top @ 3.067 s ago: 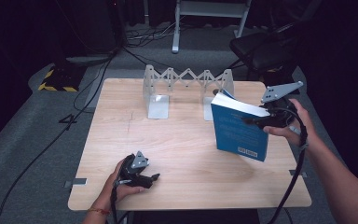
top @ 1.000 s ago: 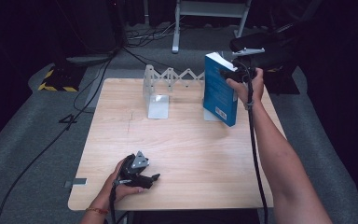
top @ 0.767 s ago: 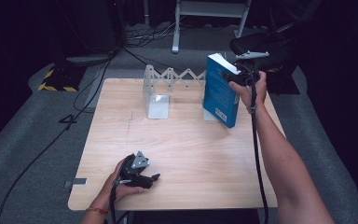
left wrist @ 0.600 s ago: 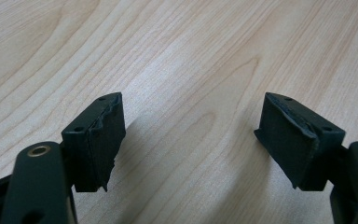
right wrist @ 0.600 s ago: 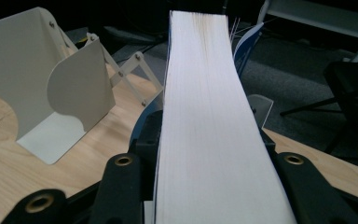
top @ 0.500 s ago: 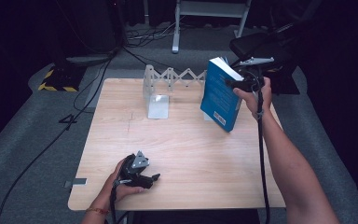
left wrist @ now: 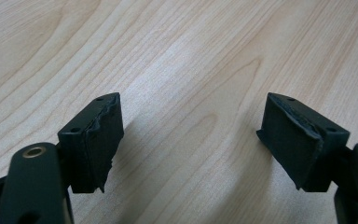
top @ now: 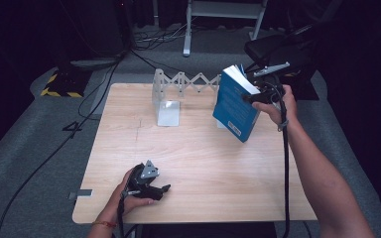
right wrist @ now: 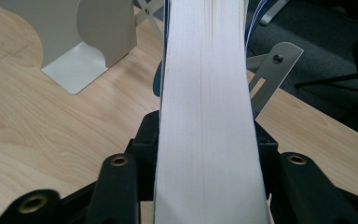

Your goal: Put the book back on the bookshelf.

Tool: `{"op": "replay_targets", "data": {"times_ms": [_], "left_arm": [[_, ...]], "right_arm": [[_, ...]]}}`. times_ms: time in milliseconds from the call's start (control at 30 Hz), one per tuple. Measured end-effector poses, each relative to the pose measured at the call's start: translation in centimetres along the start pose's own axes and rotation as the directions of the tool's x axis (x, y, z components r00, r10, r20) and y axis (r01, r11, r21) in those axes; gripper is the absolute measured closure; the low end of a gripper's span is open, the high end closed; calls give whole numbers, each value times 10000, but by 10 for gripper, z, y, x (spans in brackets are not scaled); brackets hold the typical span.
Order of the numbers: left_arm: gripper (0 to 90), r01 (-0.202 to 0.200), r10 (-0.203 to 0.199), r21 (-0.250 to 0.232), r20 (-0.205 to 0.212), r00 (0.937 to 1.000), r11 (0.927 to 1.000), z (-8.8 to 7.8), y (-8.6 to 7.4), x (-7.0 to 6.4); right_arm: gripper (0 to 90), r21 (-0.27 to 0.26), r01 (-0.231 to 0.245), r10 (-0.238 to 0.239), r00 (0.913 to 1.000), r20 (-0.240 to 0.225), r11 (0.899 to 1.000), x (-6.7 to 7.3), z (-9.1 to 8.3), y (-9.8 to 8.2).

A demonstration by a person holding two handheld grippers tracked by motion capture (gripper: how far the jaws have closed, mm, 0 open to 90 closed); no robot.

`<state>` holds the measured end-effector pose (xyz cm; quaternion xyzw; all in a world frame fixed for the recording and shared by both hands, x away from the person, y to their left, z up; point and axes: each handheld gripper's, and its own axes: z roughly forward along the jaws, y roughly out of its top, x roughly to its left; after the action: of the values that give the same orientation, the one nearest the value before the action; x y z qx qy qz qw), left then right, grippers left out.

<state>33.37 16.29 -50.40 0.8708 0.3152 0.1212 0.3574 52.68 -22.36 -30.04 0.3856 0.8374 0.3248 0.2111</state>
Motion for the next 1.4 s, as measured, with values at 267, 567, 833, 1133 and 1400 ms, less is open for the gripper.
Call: {"op": "replay_targets", "data": {"times_ms": [267, 567, 833, 1133, 1400], "left_arm": [[219, 9, -9, 4, -14, 10000, 10000, 0, 0, 0], [218, 9, -9, 3, -14, 10000, 10000, 0, 0, 0], [219, 9, -9, 1, -13, 10000, 10000, 0, 0, 0], [219, -40, 40, 23, 35, 10000, 10000, 0, 0, 0], [219, -64, 64, 8, 88, 9999, 10000, -1, -1, -1]], "right_arm": [[541, 758, 69, -41, 9993, -366, 9971, -8, 9, 26], [586, 1645, 161, -82, 9988, -485, 9862, -15, 16, 43], [604, 1332, -171, 229, 9988, -422, 9909, -21, 17, 42], [607, 667, -525, 509, 9984, 254, 9964, -15, 21, 55], [603, 196, -1078, 1047, 9872, 1202, 9940, -11, 21, 64]]}}
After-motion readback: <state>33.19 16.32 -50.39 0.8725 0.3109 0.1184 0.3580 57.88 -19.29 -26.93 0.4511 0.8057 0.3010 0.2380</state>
